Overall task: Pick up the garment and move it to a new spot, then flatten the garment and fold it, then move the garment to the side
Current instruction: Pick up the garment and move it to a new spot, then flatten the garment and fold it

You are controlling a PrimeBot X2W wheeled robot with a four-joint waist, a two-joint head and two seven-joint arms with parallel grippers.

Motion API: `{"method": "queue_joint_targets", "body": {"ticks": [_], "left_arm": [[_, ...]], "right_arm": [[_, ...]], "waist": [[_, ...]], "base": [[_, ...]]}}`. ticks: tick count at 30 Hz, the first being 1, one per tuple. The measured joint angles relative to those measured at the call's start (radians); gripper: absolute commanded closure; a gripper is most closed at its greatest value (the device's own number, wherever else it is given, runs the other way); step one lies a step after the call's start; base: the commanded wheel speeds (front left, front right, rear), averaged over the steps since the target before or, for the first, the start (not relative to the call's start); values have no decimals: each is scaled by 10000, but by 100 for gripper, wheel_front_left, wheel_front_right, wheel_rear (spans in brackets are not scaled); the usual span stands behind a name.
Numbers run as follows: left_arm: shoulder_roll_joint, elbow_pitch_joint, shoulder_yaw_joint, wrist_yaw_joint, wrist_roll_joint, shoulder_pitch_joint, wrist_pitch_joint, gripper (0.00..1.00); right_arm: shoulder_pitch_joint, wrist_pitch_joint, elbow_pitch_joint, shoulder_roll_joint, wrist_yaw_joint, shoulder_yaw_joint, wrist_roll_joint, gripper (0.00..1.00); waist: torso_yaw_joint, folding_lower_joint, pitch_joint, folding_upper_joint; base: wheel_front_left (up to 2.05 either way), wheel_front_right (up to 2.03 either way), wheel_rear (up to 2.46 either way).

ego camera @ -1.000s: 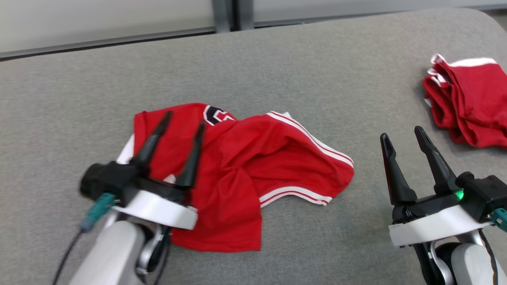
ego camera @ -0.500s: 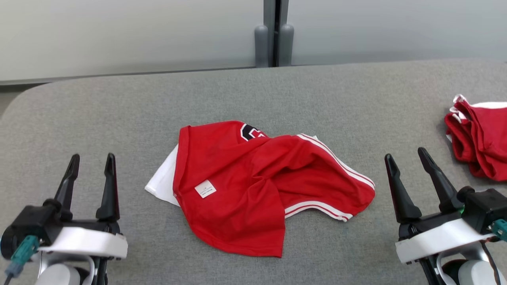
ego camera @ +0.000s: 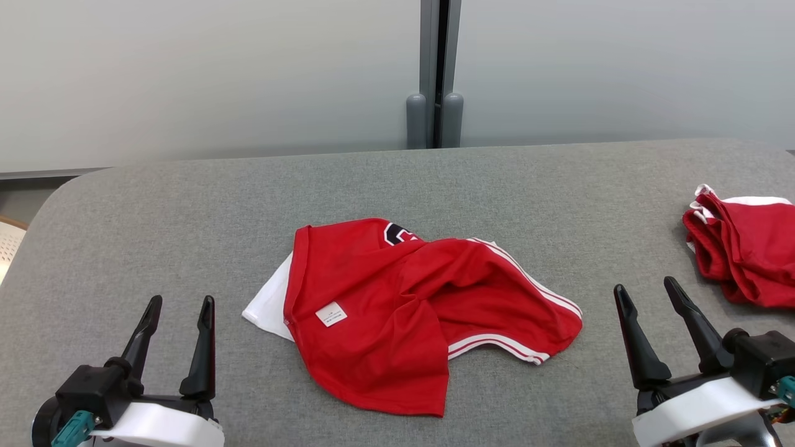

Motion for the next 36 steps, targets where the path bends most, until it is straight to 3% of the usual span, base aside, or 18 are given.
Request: {"method": "queue_joint_targets", "body": {"ticks": [27,36], "left_arm": [[84,-600,-194,435,61,260,263,0],[-19,-744,-502,282,226,-830,161,0]], "right_arm": [[104,226,-295,-31,0,-31,56,0],[-941,313,594,-663,-2,247,176,0]], "waist": [[-32,0,-60,0],[263,0,886,0]], "base": [[0,0,0],[0,0,0]]}}
